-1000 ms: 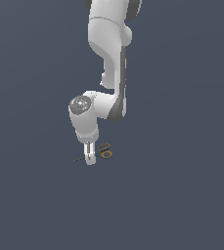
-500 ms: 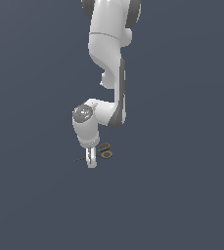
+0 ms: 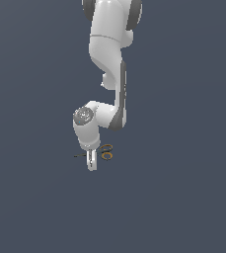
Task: Pick up the object and move it to a goal position.
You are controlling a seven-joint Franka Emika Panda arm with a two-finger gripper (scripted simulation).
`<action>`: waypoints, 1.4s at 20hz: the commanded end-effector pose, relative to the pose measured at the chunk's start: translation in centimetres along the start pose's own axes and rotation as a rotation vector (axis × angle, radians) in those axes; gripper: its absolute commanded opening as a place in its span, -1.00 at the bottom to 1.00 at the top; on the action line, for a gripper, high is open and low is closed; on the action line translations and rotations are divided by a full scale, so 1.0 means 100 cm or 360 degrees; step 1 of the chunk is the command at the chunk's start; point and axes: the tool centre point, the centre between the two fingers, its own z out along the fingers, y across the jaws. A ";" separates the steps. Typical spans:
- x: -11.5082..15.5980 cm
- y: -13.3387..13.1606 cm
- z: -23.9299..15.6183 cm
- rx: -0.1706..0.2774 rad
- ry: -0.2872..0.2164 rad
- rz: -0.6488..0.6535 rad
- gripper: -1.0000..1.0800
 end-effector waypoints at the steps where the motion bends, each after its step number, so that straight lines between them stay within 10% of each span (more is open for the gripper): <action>1: -0.001 0.000 0.002 0.0000 0.0000 -0.0003 -1.00; 14: -0.021 0.000 -0.024 0.0000 0.0000 0.0001 -1.00; 28: -0.123 0.000 -0.140 0.0000 0.0000 0.0001 -1.00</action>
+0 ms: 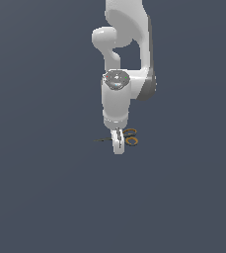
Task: Pick up the object and move it to a goal position.
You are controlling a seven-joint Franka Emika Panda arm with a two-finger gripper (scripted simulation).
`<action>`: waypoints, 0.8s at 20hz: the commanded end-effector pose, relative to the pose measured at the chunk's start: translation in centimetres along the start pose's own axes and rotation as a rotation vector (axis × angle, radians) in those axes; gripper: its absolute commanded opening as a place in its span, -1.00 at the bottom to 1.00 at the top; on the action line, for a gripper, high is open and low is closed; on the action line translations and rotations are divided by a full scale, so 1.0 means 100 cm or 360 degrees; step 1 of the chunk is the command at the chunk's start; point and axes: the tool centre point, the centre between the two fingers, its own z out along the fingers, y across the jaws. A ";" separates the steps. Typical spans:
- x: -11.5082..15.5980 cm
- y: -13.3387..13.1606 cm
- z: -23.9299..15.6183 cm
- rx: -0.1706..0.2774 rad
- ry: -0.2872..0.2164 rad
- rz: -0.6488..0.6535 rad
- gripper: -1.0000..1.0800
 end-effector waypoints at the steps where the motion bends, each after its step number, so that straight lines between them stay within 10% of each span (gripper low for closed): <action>1: -0.021 0.000 -0.025 0.0001 0.0001 0.0001 -1.00; 16: -0.121 -0.005 -0.140 0.0001 0.0004 -0.0001 -1.00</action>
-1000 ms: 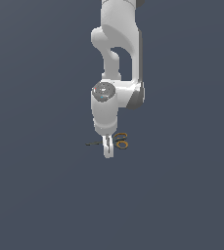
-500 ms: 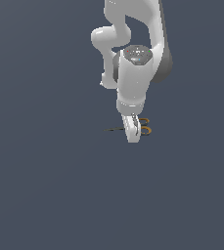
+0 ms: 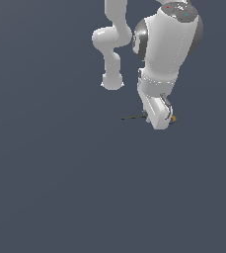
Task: Pick up the object and move it to a goal position.
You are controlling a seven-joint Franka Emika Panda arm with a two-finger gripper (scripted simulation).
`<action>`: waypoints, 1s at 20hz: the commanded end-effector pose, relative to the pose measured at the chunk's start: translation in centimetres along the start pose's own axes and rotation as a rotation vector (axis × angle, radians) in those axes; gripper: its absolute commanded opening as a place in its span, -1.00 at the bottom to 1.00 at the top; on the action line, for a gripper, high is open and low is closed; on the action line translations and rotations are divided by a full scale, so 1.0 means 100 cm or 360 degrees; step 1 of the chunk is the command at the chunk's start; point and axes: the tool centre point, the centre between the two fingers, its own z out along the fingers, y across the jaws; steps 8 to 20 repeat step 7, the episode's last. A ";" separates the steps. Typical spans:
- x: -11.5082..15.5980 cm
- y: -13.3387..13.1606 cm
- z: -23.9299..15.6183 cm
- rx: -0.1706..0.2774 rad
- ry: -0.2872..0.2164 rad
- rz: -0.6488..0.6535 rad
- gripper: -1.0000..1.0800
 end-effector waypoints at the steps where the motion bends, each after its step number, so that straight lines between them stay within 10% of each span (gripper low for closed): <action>1: -0.009 -0.001 -0.011 -0.0001 0.0000 0.0001 -1.00; 20: -0.018 -0.002 -0.020 -0.0001 -0.0001 0.0001 -1.00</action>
